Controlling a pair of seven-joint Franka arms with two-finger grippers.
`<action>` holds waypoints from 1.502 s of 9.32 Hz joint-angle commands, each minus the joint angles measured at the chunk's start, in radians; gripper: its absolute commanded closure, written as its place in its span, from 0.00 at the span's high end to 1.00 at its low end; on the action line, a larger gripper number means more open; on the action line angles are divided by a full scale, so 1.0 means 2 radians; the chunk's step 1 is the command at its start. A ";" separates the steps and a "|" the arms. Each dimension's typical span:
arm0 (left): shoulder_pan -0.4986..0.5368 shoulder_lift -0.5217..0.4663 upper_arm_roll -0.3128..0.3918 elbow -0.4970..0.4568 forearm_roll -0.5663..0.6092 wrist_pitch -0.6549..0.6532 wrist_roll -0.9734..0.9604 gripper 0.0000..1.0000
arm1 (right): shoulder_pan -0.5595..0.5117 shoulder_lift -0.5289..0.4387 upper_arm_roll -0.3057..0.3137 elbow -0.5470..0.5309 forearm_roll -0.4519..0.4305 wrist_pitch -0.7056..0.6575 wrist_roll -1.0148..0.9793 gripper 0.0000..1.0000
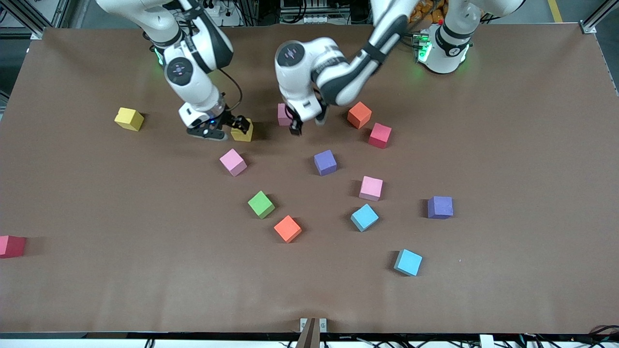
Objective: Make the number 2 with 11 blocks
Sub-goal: 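Grasp the yellow cube with the right gripper while the left grasps blue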
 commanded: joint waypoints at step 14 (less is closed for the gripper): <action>0.097 0.084 -0.012 0.084 0.001 -0.021 0.434 0.74 | 0.001 0.067 0.007 -0.004 -0.124 0.050 0.031 0.29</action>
